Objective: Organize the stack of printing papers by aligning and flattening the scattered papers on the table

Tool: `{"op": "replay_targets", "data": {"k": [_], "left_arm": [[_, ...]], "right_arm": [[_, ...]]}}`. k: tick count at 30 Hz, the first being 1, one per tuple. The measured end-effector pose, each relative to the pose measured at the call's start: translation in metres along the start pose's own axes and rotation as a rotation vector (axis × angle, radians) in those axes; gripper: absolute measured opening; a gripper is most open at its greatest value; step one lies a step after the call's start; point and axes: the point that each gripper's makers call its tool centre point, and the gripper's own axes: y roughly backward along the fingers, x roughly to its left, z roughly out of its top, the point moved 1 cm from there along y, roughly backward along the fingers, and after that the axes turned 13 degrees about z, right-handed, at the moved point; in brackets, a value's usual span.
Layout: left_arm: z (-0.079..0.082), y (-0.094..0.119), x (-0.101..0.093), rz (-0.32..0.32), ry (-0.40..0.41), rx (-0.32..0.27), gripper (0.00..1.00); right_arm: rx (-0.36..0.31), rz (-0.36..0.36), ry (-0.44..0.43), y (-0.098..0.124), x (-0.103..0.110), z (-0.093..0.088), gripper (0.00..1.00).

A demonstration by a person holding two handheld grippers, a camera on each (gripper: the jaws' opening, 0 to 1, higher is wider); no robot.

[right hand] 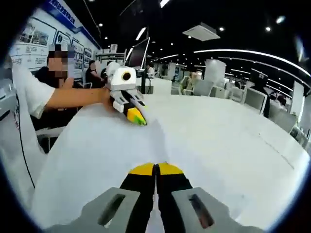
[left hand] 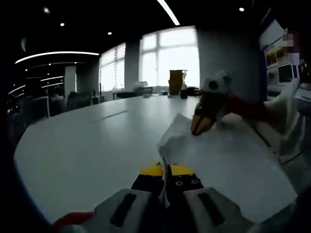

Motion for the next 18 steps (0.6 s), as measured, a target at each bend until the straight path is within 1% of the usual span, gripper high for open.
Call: {"op": "replay_targets", "data": {"k": [1,2,4,5,6,7,8,9,10,11,12,13,14,16,17,18], "left_arm": [[0.0,0.0,0.0,-0.001,0.001,0.0,0.05],[-0.001,0.0,0.0,-0.005,0.004,0.001,0.05],[-0.001,0.0,0.0,-0.01,0.005,0.001,0.05],[-0.002,0.0,0.0,-0.011,0.004,0.002,0.05],[-0.002,0.0,0.0,-0.012,0.004,0.002,0.06],[-0.001,0.0,0.0,-0.012,0.008,0.003,0.06],[-0.001,0.0,0.001,-0.005,0.022,0.002,0.07],[-0.001,0.0,0.002,0.006,0.02,0.005,0.1],[0.002,0.001,0.007,0.03,-0.008,-0.006,0.14],[0.012,0.005,0.012,0.059,0.002,-0.054,0.18],[0.015,0.007,0.012,0.06,0.004,-0.071,0.18],[0.021,0.011,0.014,0.066,0.026,-0.095,0.17],[0.035,0.022,0.02,0.092,0.048,-0.123,0.16],[0.042,0.028,0.021,0.106,0.043,-0.134,0.15],[0.055,0.035,0.023,0.132,-0.036,-0.154,0.14],[0.071,0.04,0.023,0.165,-0.075,-0.185,0.14]], "right_arm": [[0.004,-0.002,-0.012,0.0,-0.001,-0.002,0.0],[0.036,-0.003,-0.029,0.001,0.0,-0.008,0.0],[0.009,0.001,-0.022,0.002,0.001,-0.008,0.0],[-0.011,0.006,-0.072,0.001,0.001,-0.008,0.0],[-0.023,0.012,-0.101,0.002,0.001,-0.009,0.0],[-0.026,0.014,-0.098,0.002,0.0,-0.009,0.0],[-0.037,0.012,-0.109,0.002,0.0,-0.009,0.0],[-0.039,0.009,-0.114,0.002,0.0,-0.009,0.0],[-0.038,0.005,-0.108,0.002,0.003,-0.009,0.0],[-0.033,-0.001,-0.094,0.001,0.003,-0.009,0.0],[-0.032,-0.002,-0.092,0.001,0.003,-0.009,0.0],[-0.032,-0.004,-0.092,0.002,0.003,-0.009,0.0],[-0.033,-0.009,-0.1,0.002,0.003,-0.01,0.0],[-0.034,-0.009,-0.102,0.002,0.003,-0.01,0.0],[-0.032,-0.013,-0.095,0.002,0.004,-0.01,0.0],[-0.033,-0.018,-0.088,0.002,0.004,-0.01,0.0]]}}
